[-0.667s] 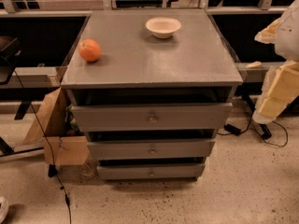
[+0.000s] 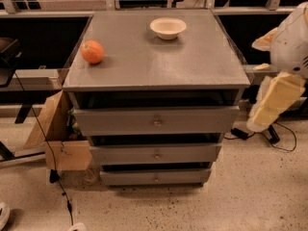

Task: Open middle drawer

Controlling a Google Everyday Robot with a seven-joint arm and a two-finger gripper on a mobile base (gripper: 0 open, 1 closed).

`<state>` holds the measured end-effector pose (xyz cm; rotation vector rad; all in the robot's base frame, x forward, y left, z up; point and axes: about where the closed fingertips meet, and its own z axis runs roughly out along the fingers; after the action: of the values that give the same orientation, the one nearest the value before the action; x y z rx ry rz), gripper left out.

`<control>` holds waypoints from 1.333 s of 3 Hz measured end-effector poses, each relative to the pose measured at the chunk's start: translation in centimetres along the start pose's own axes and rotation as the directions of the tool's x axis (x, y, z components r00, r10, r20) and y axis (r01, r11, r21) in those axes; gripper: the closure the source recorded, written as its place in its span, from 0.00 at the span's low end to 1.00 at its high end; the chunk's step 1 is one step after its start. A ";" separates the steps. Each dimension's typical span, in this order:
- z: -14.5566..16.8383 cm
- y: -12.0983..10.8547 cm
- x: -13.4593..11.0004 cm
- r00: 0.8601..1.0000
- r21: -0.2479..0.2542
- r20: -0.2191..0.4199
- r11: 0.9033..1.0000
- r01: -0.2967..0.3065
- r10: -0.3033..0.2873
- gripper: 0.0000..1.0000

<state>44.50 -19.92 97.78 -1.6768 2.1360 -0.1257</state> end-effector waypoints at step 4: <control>27.5 10.5 -2.5 0.963 -0.227 0.234 0.971 -0.077 0.131 0.00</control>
Offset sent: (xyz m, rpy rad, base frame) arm 0.0709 0.1260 -0.2964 0.4349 -0.1077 0.0410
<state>45.78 -9.69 70.10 -1.5929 2.1001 0.3422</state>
